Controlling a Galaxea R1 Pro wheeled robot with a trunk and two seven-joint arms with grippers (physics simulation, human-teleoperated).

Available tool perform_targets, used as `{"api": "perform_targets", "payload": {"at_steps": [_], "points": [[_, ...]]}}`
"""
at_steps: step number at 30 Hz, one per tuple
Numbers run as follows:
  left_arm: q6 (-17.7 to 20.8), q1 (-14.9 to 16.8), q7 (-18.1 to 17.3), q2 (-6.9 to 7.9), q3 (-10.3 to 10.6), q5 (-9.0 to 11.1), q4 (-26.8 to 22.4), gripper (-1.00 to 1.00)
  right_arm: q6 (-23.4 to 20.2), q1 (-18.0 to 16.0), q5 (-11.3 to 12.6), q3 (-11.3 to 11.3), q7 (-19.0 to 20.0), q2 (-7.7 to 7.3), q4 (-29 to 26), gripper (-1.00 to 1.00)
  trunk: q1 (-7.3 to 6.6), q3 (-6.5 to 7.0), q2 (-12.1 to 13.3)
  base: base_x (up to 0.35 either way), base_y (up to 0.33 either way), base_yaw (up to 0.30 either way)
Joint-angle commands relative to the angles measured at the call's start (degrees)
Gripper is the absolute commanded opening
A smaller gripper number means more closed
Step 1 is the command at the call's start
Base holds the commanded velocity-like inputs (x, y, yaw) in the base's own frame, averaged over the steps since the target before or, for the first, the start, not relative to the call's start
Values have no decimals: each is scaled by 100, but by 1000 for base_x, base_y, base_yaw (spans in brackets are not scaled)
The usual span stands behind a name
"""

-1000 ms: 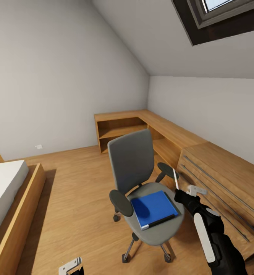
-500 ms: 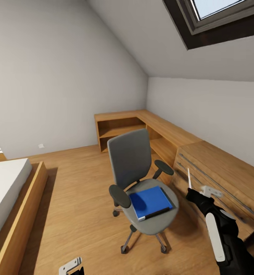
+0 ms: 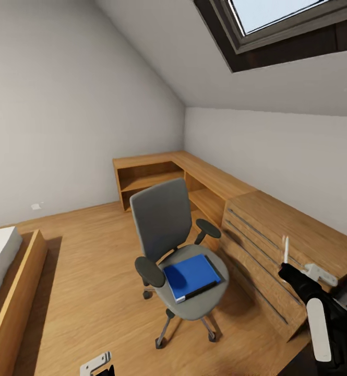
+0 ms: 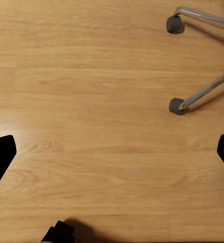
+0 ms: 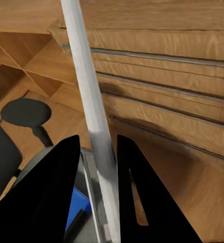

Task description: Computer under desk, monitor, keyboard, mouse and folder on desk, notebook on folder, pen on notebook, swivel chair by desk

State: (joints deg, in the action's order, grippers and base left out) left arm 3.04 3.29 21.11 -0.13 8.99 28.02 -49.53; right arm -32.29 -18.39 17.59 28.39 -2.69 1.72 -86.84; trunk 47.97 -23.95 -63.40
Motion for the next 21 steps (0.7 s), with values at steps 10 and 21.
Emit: {"api": "perform_targets", "payload": {"at_steps": [10,21], "points": [[22,1,36,4,15,28,-13,100,-23,-6,213,271,-30,3,-8,-100,-220,174,398,0,0,-257],[22,4,33,-2,15,32,-13,100,11,-6,213,290,-22,-3,-8,-100,-462,371,839,0,0,-256]]}}
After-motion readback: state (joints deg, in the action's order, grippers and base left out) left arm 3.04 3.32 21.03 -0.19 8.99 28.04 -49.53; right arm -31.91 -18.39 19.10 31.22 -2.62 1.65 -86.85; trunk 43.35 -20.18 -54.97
